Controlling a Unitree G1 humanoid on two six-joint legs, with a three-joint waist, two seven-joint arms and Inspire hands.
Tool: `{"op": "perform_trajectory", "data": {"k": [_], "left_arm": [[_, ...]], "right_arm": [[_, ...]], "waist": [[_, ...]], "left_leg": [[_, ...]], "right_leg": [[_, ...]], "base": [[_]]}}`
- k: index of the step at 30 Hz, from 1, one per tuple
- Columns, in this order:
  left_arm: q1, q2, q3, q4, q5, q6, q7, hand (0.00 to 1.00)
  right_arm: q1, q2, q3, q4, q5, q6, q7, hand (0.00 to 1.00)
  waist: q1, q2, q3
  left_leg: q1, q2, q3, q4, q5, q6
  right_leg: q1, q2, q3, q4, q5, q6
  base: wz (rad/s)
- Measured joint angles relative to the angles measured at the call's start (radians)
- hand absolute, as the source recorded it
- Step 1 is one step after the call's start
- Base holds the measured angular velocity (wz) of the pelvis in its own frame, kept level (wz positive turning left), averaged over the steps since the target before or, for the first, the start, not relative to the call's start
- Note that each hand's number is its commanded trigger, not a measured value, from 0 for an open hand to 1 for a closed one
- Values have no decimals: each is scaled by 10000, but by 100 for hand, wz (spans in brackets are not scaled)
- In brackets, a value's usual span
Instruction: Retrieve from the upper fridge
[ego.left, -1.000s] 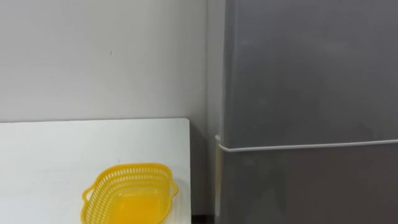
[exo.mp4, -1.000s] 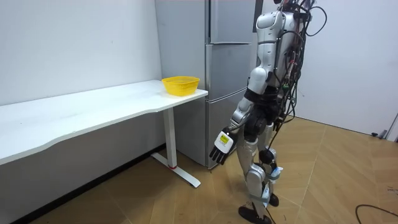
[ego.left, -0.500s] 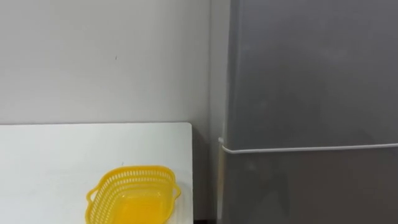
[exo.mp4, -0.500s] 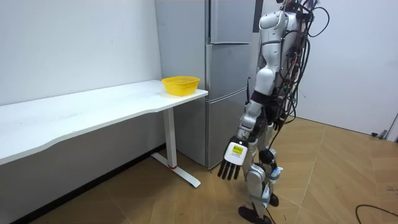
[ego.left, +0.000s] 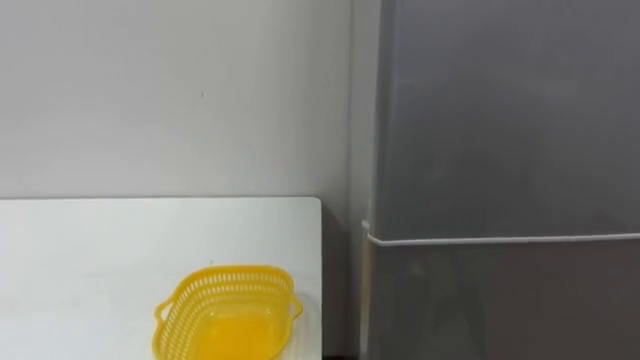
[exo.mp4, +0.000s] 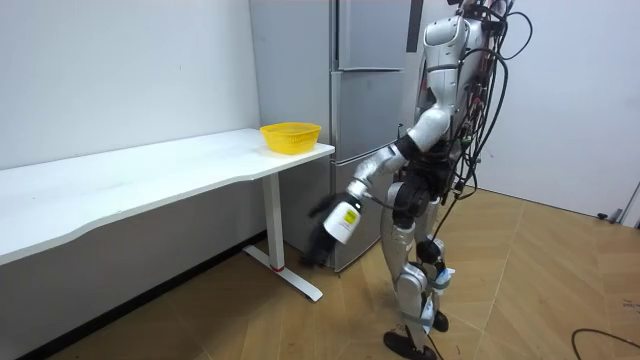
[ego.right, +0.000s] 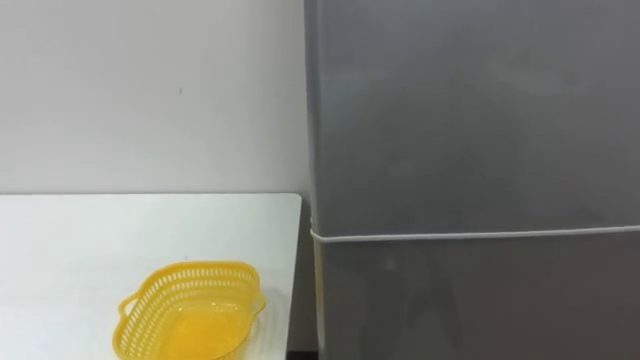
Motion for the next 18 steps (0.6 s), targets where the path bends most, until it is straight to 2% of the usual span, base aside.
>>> {"op": "perform_trajectory", "data": {"k": [1, 6, 8, 11, 13, 14, 16, 18], "left_arm": [[-92, 20, 45, -520, -99, -188, 399, 0], [-46, 42, 351, -3076, -203, -657, 1724, 0], [-45, 76, 440, -3927, -103, -792, 2082, 0], [-37, 92, 757, -5542, 592, -819, 2568, 0], [-31, 142, 776, -7011, 1719, -866, 2846, 0], [-40, 170, 773, -7395, 1948, -889, 2859, 0], [-55, 448, 739, -8762, 2578, -1028, 2845, 0], [-90, 643, 726, -9338, 2988, -1202, 2823, 0]], "right_arm": [[16, 7, -61, -79, 46, -21, -49, 0], [126, 37, -276, -213, -228, -90, -257, 0], [235, 37, -266, -237, -243, -156, -348, 0], [326, 44, -271, -150, -348, -253, -352, 0], [360, 46, -267, -49, -804, -270, -361, 0], [336, 46, -267, 24, -909, -269, -361, 0], [336, 38, -268, 102, -1022, -263, -383, 0], [337, 37, -251, 132, -1022, -263, -403, 0]], "waist": [[3, 47, 2], [6, 102, 3], [132, 93, 7], [157, 72, 27], [157, 88, 60], [155, 93, 67], [135, 141, 107], [57, 198, 119]], "left_leg": [[3, -3, 1, -4, 0, 0], [48, -53, -3, -11, 1, 2], [57, -52, 4, -17, 1, 3], [59, -57, -3, -40, 1, 2], [100, -64, -15, -38, 0, 4], [100, -64, -17, -39, 0, 4], [108, -60, -23, -43, -1, 5], [133, -62, -23, -46, -1, 4]], "right_leg": [[32, -1, 3, 4, 0, 0], [37, 0, 9, 14, 0, 0], [-2, 6, 86, 8, 0, 0], [42, 12, 88, -24, 0, 0], [75, 5, 79, -27, 0, 0], [70, 5, 78, -27, 0, 1], [98, 7, 67, -28, 0, 1], [127, 15, 68, -29, -1, 1]], "base": [[-3], [-1], [-5], [-1], [0], [0], [0], [0]]}}
